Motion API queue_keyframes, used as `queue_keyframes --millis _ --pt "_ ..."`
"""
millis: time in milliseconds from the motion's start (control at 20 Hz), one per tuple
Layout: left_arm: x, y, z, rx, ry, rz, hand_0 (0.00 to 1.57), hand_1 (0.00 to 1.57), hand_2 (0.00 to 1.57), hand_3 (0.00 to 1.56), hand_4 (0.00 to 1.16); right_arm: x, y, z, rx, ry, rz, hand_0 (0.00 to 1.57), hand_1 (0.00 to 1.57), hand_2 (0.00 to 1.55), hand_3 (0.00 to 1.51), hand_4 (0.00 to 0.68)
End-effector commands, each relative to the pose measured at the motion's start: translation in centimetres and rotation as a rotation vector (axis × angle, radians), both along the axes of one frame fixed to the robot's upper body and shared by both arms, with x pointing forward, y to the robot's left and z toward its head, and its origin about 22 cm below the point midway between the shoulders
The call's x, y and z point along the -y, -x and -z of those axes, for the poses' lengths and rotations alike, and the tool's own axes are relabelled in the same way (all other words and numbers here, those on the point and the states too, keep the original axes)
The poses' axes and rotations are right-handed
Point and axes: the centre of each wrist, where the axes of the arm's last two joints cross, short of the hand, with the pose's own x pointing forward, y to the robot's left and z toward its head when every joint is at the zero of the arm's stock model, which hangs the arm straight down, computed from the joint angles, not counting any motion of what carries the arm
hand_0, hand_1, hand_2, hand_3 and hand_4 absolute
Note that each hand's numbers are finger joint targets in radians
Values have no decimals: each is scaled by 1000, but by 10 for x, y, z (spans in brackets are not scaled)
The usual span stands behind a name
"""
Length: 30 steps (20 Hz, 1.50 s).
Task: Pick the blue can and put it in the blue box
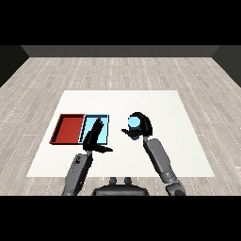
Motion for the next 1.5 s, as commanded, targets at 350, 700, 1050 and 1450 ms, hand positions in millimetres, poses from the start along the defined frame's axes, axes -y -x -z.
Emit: queue_keyframes --millis 350,700,1050,1450 --pt "41 -11 0 -10 -78 15 0 0 0 0 0 -29 4 -13 37 14 -46 1441 1441 1453 1431 606" --pt "61 -28 33 -48 -95 40 0 0 0 0 0 -33 -11 -15 41 20 -81 1427 1427 1459 1428 614" --pt "78 -22 31 -67 -87 32 0 0 0 0 0 -44 10 -15 52 9 -104 1440 1440 1464 1421 612" --pt "64 -32 29 -49 -80 76 0 0 0 0 0 -56 31 -24 63 51 -134 1429 1429 1457 1421 622"
